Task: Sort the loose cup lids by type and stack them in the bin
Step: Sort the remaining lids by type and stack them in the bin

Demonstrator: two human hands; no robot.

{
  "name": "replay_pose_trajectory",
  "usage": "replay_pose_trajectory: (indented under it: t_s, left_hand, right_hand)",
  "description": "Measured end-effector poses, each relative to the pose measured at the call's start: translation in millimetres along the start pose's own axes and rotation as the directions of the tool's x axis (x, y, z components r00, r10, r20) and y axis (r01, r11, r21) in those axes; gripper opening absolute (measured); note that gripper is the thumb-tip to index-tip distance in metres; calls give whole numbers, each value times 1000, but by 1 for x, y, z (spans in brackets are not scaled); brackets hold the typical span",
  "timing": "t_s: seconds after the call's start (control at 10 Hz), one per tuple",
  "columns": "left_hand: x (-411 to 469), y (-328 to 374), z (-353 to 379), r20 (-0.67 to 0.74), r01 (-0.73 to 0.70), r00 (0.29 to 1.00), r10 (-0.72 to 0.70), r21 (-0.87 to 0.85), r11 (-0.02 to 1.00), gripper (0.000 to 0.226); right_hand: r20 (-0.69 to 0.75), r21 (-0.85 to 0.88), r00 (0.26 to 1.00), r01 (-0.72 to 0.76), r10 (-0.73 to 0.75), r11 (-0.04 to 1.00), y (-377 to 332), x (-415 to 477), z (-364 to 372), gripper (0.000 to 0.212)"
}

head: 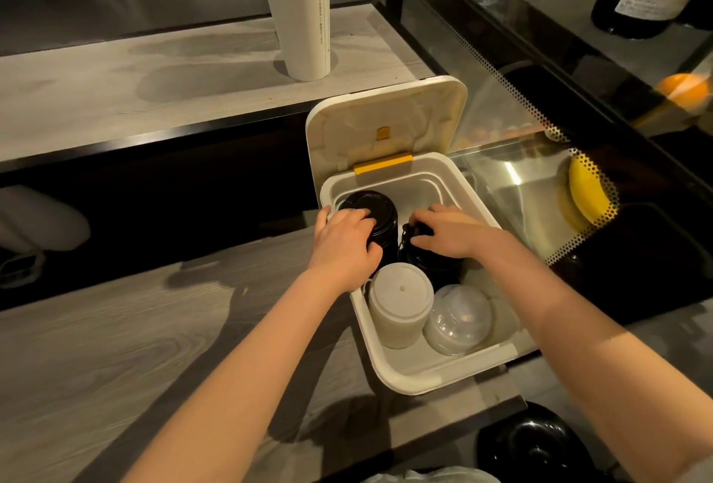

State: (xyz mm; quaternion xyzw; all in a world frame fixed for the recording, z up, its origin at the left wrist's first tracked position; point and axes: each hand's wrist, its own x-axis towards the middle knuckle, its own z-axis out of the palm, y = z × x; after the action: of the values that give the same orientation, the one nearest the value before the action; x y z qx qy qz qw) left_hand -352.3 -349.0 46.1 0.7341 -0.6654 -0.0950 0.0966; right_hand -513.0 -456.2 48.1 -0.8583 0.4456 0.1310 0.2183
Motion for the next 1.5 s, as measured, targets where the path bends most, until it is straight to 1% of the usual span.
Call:
replay_pose_trajectory:
  t_s: [0.1, 0.2, 0.3, 0.4, 0.5, 0.6, 0.7, 0.8, 0.9, 1.0, 1.1, 1.2, 1.3, 1.5]
  left_hand:
    - [0, 0, 0, -3, -1, 1000, 1, -1, 1000, 46]
    - [0, 1, 0, -2, 0, 1000, 0, -1, 1000, 46]
    - [0, 1, 0, 1, 3, 1000, -3, 8, 1000, 46]
    - [-1, 1, -1, 9, -4, 1000, 3, 14, 1000, 46]
    - [-1, 1, -2, 21, -19, 1000, 18, 26, 999, 46]
    - [-1, 0, -1, 19, -24, 1000, 23, 25, 999, 47]
    - [-1, 1, -1, 30, -33, 999, 31, 51, 998, 49]
    - [1, 2, -4, 102, -64, 993, 54, 104, 992, 49]
    - [6, 4, -8, 178, -103, 982, 71, 179, 978, 52]
    - [13, 6, -10, 218, -120, 973, 71, 224, 967, 56]
    - [17, 8, -11, 237, -123, 969, 67, 227, 966, 56]
    - [17, 10, -12, 230, -105, 971, 58, 199, 974, 53]
    - [15, 9, -13, 197, -85, 979, 51, 171, 982, 50]
    - [8, 10, -20, 159, -86, 985, 64, 136, 987, 48]
  right_hand:
    - [-15, -39, 1000, 10, -10, 999, 7, -7, 6, 47]
    - [-23, -37, 1000, -13, 12, 999, 9, -3, 14, 52]
    - [-29, 18, 999, -20, 21, 1000, 8, 4, 27, 55]
    - [-53, 38, 999, -8, 10, 999, 8, 9, 31, 56]
    - [-138, 82, 990, 12, 0, 997, 8, 4, 26, 58]
    - [-313, 24, 944, 114, -101, 993, 9, -15, 20, 57]
    - [-242, -94, 955, 154, -173, 984, 12, -31, 25, 56]
    - [-126, -194, 989, 58, -83, 979, 14, -32, 36, 57]
    - [-91, -165, 995, -60, 46, 984, 10, -26, 34, 59]
    - [-73, -167, 988, -150, 139, 975, 2, -20, 30, 59]
    - [-71, -196, 983, -178, 167, 964, -4, -19, 28, 57]
    - [-69, -166, 982, -186, 177, 968, -8, -22, 24, 54]
    - [-94, -121, 985, -156, 145, 980, -9, -26, 24, 50]
    - [-159, -32, 984, -90, 83, 995, -10, -40, 17, 51]
